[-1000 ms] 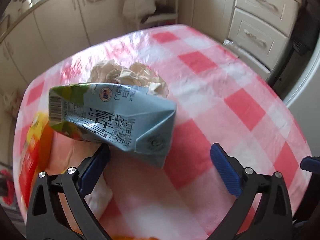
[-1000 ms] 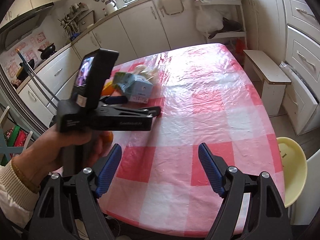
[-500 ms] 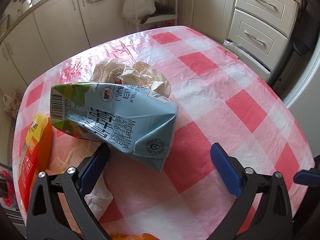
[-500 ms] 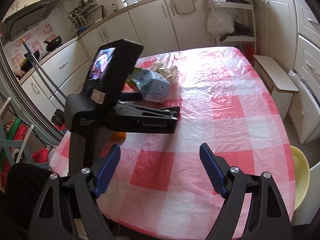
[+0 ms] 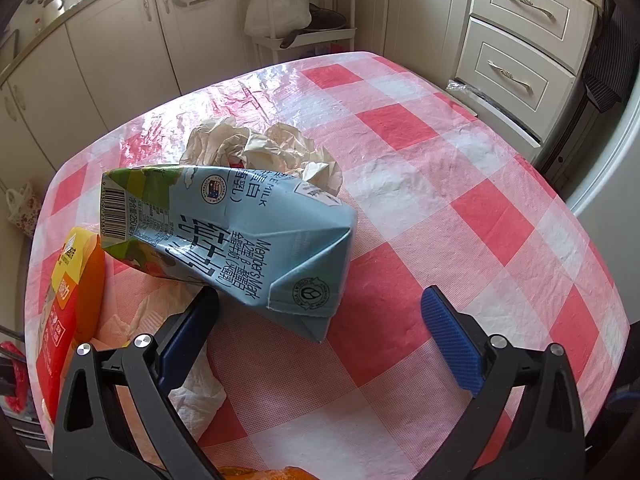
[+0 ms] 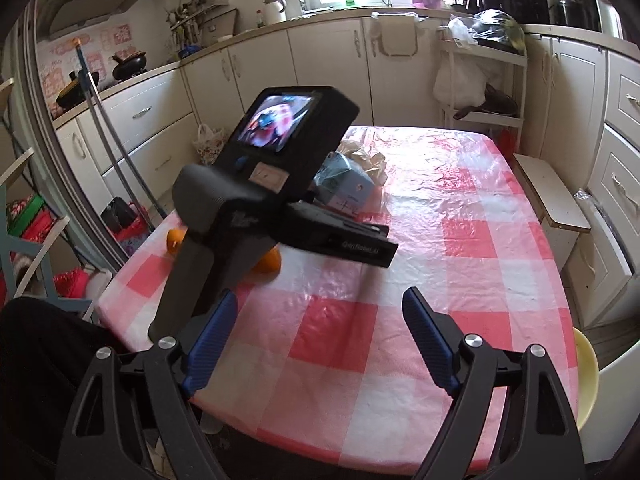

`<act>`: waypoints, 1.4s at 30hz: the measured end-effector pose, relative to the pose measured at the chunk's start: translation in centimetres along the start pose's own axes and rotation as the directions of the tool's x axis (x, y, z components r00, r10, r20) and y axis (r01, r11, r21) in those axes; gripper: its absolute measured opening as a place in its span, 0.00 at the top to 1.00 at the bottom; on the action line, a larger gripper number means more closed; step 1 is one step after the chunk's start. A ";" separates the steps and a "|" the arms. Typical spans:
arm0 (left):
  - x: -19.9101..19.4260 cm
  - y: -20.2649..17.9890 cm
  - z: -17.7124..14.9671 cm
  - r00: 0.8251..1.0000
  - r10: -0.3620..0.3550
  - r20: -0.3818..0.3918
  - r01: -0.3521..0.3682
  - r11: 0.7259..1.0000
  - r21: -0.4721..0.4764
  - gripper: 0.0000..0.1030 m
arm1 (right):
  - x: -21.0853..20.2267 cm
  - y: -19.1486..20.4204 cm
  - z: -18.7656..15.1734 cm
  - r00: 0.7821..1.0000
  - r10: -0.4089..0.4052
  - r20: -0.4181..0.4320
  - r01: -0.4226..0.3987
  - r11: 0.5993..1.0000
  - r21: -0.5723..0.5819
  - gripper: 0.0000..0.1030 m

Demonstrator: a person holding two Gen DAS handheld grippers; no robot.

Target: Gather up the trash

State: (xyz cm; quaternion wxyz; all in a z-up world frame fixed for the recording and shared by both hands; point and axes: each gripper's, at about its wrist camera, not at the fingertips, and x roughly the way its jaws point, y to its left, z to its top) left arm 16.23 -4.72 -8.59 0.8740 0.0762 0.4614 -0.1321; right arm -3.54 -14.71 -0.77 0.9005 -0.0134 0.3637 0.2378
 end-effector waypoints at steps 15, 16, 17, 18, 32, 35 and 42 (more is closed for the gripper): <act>0.0 0.0 0.0 1.000 0.000 0.000 0.000 1.000 0.000 0.06 | -1.8 -1.6 0.0 0.998 0.028 0.057 -0.030 0.999 0.042 0.19; 0.0 0.0 0.0 1.000 0.000 0.000 0.000 1.000 0.000 0.06 | -2.1 -1.7 0.0 0.998 0.027 0.062 -0.030 0.999 0.044 0.18; 0.0 0.0 0.0 1.000 0.000 0.000 0.000 1.000 0.000 0.06 | -2.4 -2.0 -0.1 0.997 0.024 0.072 -0.028 0.998 0.052 0.18; 0.0 0.0 0.0 1.000 0.000 0.000 0.000 1.000 0.000 0.06 | -2.6 -2.2 -0.2 0.997 0.022 0.075 -0.027 0.998 0.059 0.18; 0.0 -0.1 0.1 1.000 0.007 0.000 -0.007 1.000 -0.003 0.05 | -3.8 -6.6 -1.7 0.998 0.022 0.055 -0.031 0.985 0.169 0.18; 0.0 -0.1 0.1 1.000 0.011 0.000 -0.011 1.000 -0.012 0.05 | -4.0 -6.9 -1.7 0.998 0.029 0.060 -0.039 0.983 0.181 0.18; -6.7 0.0 -0.3 0.992 -0.003 0.126 0.008 0.999 -0.036 0.06 | -3.8 -6.1 -0.6 0.994 0.067 0.085 -0.082 0.978 0.192 0.18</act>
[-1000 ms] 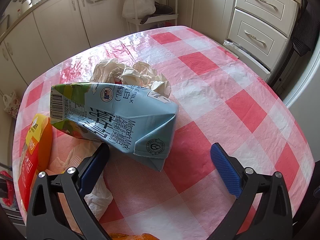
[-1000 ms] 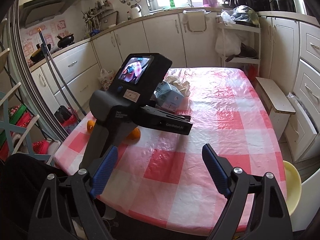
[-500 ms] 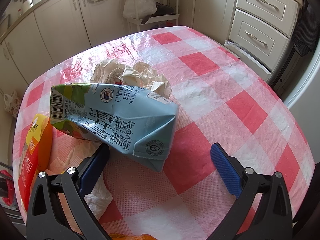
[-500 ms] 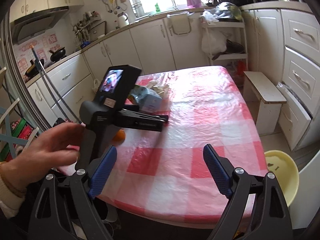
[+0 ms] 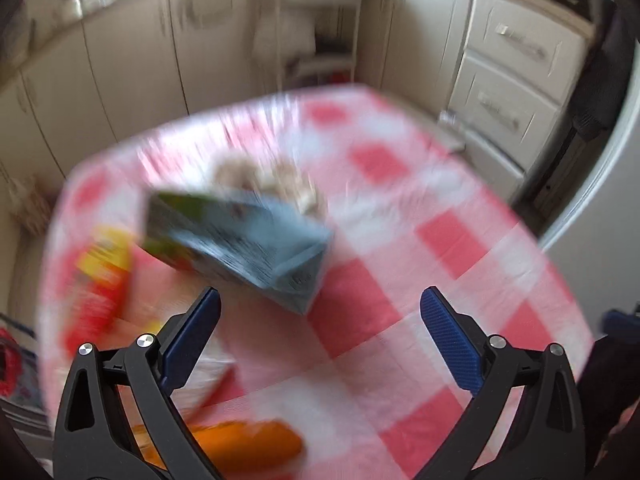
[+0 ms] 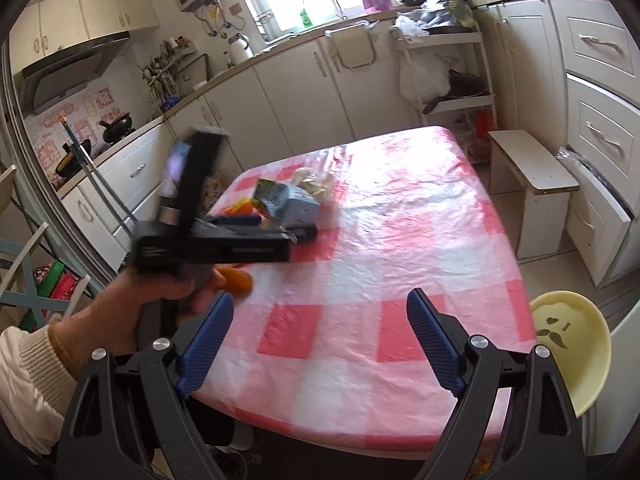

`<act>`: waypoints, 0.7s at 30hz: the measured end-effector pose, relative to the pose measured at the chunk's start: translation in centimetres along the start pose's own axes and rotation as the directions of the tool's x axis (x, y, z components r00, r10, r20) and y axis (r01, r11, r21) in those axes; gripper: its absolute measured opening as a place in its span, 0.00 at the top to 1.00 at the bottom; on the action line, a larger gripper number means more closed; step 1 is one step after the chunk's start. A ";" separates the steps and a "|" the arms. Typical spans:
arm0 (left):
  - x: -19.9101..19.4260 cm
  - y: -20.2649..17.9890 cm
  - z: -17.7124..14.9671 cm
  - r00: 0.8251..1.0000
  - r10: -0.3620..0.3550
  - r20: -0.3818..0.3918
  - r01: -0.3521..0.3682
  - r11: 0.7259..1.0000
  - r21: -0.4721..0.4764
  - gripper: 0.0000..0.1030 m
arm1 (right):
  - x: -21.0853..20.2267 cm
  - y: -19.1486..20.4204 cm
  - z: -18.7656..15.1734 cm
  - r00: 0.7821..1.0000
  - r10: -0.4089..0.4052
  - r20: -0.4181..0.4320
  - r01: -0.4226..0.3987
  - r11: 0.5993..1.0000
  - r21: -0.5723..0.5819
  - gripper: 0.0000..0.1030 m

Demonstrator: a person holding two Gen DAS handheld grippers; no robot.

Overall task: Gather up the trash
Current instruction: 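Move both tools back over the table toward the orange peels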

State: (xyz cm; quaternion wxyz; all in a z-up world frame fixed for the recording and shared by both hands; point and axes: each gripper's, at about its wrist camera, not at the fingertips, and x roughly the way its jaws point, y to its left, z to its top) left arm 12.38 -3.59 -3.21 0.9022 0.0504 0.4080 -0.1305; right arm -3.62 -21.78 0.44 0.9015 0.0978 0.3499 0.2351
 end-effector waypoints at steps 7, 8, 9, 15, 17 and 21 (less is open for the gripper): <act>-7.9 4.5 -2.3 0.997 0.074 0.035 -0.071 0.994 -0.085 0.06 | 2.0 4.7 0.0 0.998 0.052 -0.026 -0.055 0.992 -0.116 0.17; -8.6 5.6 -2.9 0.997 0.072 0.032 -0.068 0.991 -0.111 0.06 | 2.4 5.1 -0.2 0.998 0.053 -0.034 -0.057 0.990 -0.129 0.17; -9.5 6.9 -3.8 0.997 0.067 0.031 -0.061 0.987 -0.152 0.06 | 2.8 5.6 -0.4 0.998 0.053 -0.042 -0.058 0.988 -0.143 0.17; -11.6 12.9 -7.6 0.995 0.098 0.011 -0.088 0.936 -0.340 0.06 | 4.5 8.5 -1.6 0.998 0.018 -0.063 -0.032 0.969 -0.244 0.17; -12.2 13.7 -8.1 0.992 0.122 0.017 -0.108 0.929 -0.353 0.06 | 5.1 8.9 -1.8 0.998 0.006 -0.069 -0.023 0.965 -0.262 0.17; -13.2 15.2 -9.1 0.990 0.142 0.025 -0.122 0.917 -0.380 0.06 | 6.1 9.7 -2.0 0.997 -0.012 -0.080 -0.011 0.959 -0.282 0.17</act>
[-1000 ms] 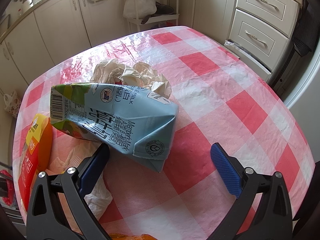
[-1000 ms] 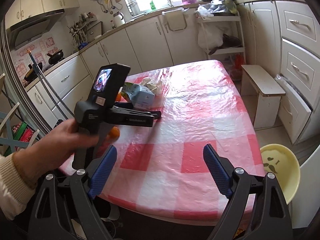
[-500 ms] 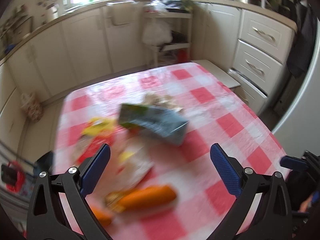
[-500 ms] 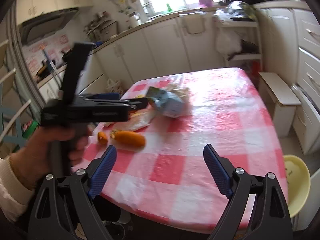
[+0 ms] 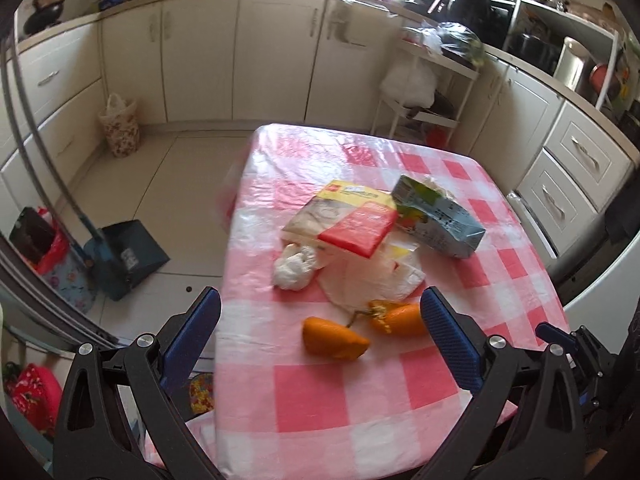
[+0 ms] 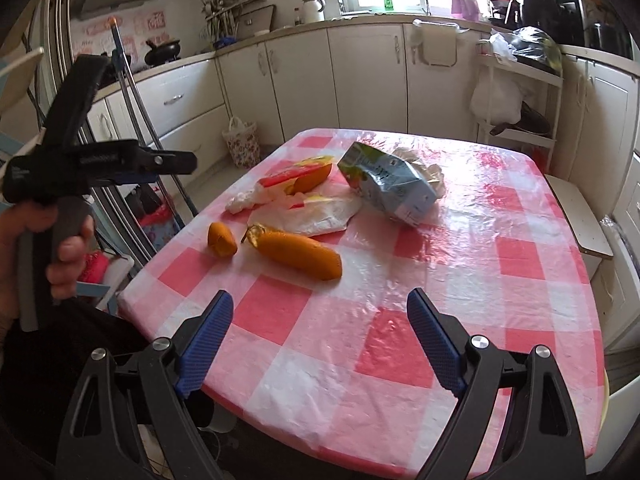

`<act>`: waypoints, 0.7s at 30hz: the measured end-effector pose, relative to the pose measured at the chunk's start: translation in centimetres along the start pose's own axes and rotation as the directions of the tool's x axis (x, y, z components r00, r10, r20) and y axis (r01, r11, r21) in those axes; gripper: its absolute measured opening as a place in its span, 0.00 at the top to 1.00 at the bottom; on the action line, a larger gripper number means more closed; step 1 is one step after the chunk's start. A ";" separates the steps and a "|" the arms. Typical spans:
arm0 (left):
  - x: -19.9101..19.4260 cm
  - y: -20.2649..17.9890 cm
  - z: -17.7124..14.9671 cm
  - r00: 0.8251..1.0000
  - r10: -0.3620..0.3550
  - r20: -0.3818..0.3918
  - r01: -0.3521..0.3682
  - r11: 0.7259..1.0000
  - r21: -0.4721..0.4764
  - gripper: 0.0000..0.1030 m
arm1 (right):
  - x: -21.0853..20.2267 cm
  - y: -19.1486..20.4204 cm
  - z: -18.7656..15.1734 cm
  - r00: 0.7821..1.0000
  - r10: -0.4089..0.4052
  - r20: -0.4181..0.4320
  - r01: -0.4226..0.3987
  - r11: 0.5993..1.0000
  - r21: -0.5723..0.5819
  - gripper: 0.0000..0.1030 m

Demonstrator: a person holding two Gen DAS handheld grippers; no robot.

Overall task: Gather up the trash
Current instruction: 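Move both tools back over the table toward the orange peels, then grasp an orange peel with the left gripper while the right gripper reaches toward the long peel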

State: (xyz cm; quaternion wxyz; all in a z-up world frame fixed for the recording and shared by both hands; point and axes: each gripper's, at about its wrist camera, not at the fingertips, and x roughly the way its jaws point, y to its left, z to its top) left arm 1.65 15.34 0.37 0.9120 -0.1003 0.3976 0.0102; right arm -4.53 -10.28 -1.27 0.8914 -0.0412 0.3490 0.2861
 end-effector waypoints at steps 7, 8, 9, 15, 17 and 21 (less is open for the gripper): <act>-0.6 3.2 -0.7 0.999 -0.030 -0.028 0.029 0.997 -0.066 0.06 | 1.2 1.1 0.4 1.000 -0.001 -0.018 0.001 1.000 -0.028 0.17; -0.5 3.4 -0.7 0.999 -0.039 -0.034 0.036 0.996 -0.078 0.06 | 1.3 1.2 0.5 1.000 -0.001 -0.018 0.001 0.999 -0.035 0.17; -0.3 3.6 -0.8 0.998 -0.049 -0.043 0.045 0.995 -0.090 0.06 | 1.5 1.2 0.7 1.000 -0.002 -0.019 0.001 0.999 -0.039 0.17; 1.1 1.6 -1.2 0.994 -0.062 -0.086 0.060 0.998 -0.031 0.06 | 2.8 1.3 1.5 0.999 0.007 -0.040 -0.009 0.998 -0.057 0.17; 1.6 0.9 -1.4 0.993 -0.061 -0.104 0.061 0.998 -0.011 0.06 | 3.3 1.6 2.0 0.999 0.011 -0.044 -0.015 0.996 -0.091 0.17; 2.9 -0.3 -1.6 0.989 -0.050 -0.140 0.055 0.998 0.033 0.06 | 5.2 2.1 3.0 0.998 0.023 -0.065 -0.033 0.988 -0.149 0.17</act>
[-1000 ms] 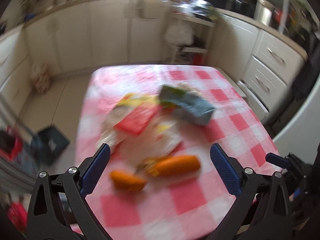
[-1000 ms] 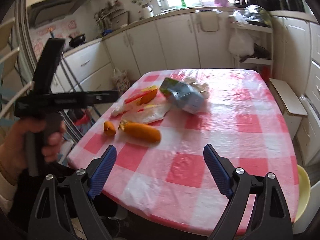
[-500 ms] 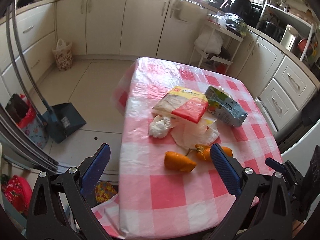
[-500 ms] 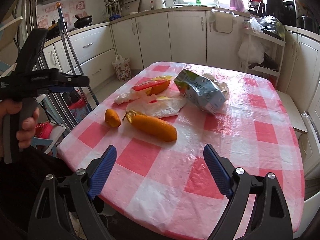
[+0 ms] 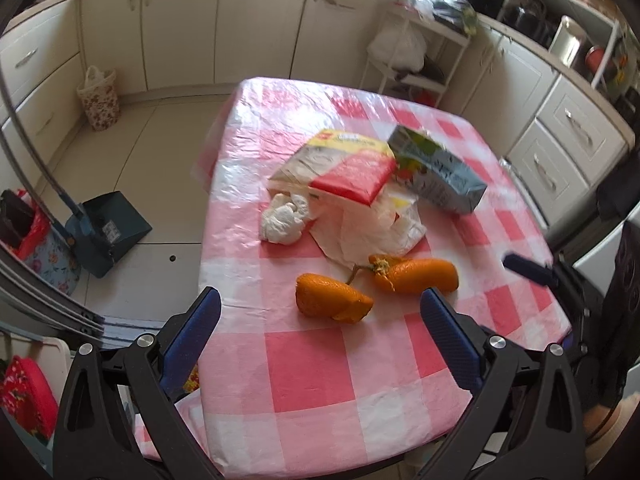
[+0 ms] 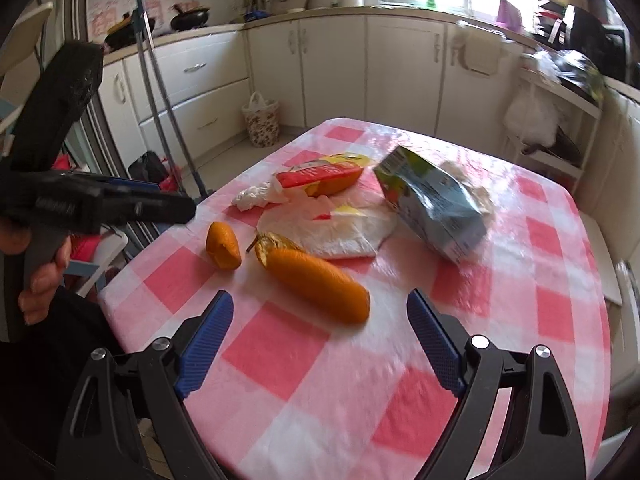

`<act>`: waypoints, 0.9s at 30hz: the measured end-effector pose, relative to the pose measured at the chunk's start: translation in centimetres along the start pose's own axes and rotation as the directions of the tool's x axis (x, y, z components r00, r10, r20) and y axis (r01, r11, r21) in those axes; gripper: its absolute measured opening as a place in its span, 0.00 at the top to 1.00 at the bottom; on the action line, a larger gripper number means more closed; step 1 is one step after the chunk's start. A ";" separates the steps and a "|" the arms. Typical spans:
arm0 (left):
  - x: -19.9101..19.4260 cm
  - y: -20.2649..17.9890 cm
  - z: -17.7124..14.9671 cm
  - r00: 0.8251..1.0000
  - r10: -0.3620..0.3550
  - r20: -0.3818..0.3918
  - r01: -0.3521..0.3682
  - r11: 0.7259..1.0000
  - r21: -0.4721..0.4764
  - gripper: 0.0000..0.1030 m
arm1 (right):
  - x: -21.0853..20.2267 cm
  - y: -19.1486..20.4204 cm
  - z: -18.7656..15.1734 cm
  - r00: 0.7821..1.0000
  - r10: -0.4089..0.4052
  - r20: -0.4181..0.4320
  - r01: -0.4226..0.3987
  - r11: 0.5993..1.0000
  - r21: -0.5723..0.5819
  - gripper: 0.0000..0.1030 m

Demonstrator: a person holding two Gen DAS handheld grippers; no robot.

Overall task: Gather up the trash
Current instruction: 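Grasp an orange peel with the left gripper while the right gripper reaches toward the long peel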

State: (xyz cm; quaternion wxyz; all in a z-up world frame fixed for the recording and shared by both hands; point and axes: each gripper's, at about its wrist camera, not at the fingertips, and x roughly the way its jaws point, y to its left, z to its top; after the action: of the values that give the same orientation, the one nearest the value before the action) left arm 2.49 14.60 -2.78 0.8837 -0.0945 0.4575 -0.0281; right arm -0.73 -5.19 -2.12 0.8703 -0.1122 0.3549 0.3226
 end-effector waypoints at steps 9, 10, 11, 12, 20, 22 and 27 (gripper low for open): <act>2.6 0.0 0.9 0.999 0.002 -0.054 -0.001 1.000 0.010 0.09 | 4.5 -0.2 0.9 0.994 0.057 -0.092 -0.063 0.996 -0.065 0.48; 3.2 -0.1 1.1 0.998 -0.002 -0.069 0.003 1.000 0.014 0.11 | 4.3 -0.4 0.8 0.994 0.058 -0.093 -0.064 0.996 -0.064 0.54; 3.6 -0.1 1.2 0.997 -0.003 -0.081 0.005 1.000 0.020 0.13 | 4.3 -0.6 0.7 0.993 0.056 -0.099 -0.063 0.996 -0.069 0.56; 4.0 -0.2 1.3 0.996 -0.003 -0.089 0.005 1.000 0.027 0.16 | 4.1 -0.9 0.7 0.993 0.061 -0.102 -0.068 0.995 -0.071 0.62; 6.2 -2.0 1.2 0.991 0.008 -0.137 0.005 0.995 0.095 0.28 | 1.6 -3.4 -0.7 0.990 0.078 -0.116 -0.081 0.997 -0.018 0.79; 6.5 -2.7 1.2 0.991 0.018 -0.133 -0.003 0.994 0.113 0.33 | 0.9 -3.8 -1.1 0.990 0.081 -0.113 -0.084 0.996 -0.017 0.80; 6.6 -3.3 1.4 0.992 0.021 -0.123 -0.006 0.993 0.121 0.60 | -0.1 -4.6 -1.6 0.988 0.100 -0.118 -0.102 0.995 -0.005 0.79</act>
State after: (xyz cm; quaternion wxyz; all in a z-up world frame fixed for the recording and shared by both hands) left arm 7.60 10.64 -6.69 0.8578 -0.0362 0.5096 -0.0554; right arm 1.26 -9.41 -3.32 0.8298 -0.1176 0.4091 0.3610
